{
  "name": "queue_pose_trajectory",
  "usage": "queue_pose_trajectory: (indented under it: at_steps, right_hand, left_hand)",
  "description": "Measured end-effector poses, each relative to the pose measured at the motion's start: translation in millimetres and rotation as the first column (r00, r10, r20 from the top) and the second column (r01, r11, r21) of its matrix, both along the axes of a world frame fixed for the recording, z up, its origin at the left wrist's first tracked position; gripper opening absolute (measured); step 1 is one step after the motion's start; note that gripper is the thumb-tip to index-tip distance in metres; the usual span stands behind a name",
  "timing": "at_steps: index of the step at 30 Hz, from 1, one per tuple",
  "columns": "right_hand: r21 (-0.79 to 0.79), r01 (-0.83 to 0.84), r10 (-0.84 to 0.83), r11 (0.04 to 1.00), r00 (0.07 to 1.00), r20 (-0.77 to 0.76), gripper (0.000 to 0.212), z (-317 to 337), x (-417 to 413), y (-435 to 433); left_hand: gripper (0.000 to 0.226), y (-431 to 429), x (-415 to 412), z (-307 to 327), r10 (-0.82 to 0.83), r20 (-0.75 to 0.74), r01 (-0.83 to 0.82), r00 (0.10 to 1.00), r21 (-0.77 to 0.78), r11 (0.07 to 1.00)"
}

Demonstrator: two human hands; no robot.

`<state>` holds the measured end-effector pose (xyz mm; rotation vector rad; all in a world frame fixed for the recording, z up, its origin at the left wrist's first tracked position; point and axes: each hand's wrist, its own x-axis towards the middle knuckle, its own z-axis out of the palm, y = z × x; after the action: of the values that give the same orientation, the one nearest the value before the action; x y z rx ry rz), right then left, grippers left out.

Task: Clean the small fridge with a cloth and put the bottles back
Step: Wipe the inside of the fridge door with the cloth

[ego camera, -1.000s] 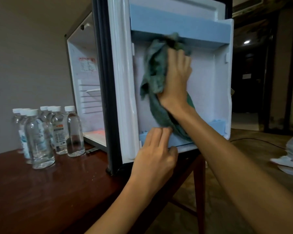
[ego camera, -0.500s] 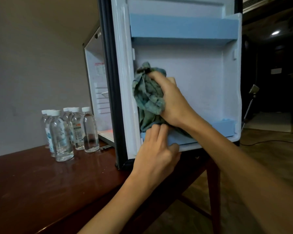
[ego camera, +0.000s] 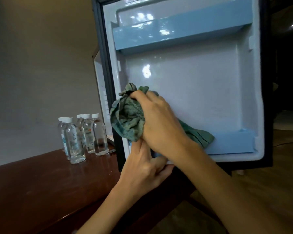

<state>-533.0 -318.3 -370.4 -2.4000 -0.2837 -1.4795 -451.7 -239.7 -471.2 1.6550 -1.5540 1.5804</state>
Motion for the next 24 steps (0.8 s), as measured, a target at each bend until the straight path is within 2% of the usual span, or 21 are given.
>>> queue_pose_trajectory:
  at_steps: [3, 5, 7, 9, 12, 15, 18, 20, 22, 24]
  right_hand:
    - [0.029, 0.076, -0.079, 0.997, 0.993, 0.084, 0.057, -4.5, 7.1, 14.2]
    - [0.076, 0.061, -0.070, 0.995, 0.989, 0.127, 0.058, -2.9, 11.6, 17.8]
    - [0.128, 0.035, -0.055, 0.991, 0.987, 0.154, 0.057, 0.7, 14.5, 22.6]
    - [0.161, 0.003, -0.035, 0.987, 0.980, 0.196, 0.050, 12.0, 17.9, 29.1]
    - [0.239, -0.093, 0.028, 0.966, 0.964, 0.263, 0.036, 43.5, 22.3, 36.9]
    - [0.332, -0.124, 0.032, 0.935, 0.962, 0.271, 0.022, 65.3, 20.0, 43.9]
    - [0.320, -0.155, 0.087, 0.935, 0.972, 0.219, 0.020, 58.6, 18.4, 45.7]
    - [0.310, -0.200, 0.160, 0.929, 0.976, 0.149, 0.028, 45.2, 13.0, 42.3]
    - [0.289, -0.156, 0.173, 0.945, 0.984, -0.034, 0.042, 30.4, 4.6, 37.6]
    - [0.260, -0.061, 0.139, 0.964, 0.946, -0.294, 0.057, 24.5, 0.3, 32.9]
  left_hand:
    - [0.044, 2.4, 2.1, -3.5, -0.054, -0.038, 0.055, 0.998, 0.016, 0.998]
    - [0.041, 3.1, 0.2, -3.4, 0.030, -0.096, -0.027, 0.995, 0.037, 0.999]
    - [0.051, 5.7, -4.1, -3.4, 0.083, -0.150, -0.077, 0.985, 0.046, 0.996]
    - [0.054, 10.6, -9.6, -0.2, 0.068, -0.186, -0.063, 0.980, 0.031, 0.998]
    - [0.046, 17.6, -17.2, 4.0, 0.006, -0.188, -0.008, 0.982, -0.010, 1.000]
    - [0.051, 23.9, -19.4, 5.5, -0.024, -0.196, 0.022, 0.980, -0.011, 1.000]
    - [0.055, 29.6, -23.0, 8.5, -0.015, -0.178, 0.013, 0.984, -0.012, 1.000]
    - [0.051, 32.1, -24.8, 9.4, -0.003, -0.153, 0.000, 0.988, -0.018, 1.000]
    - [0.040, 31.8, -24.8, 7.1, 0.001, -0.151, -0.003, 0.989, -0.009, 1.000]
    - [0.036, 29.6, -24.9, 3.6, 0.012, -0.147, -0.014, 0.989, -0.015, 1.000]
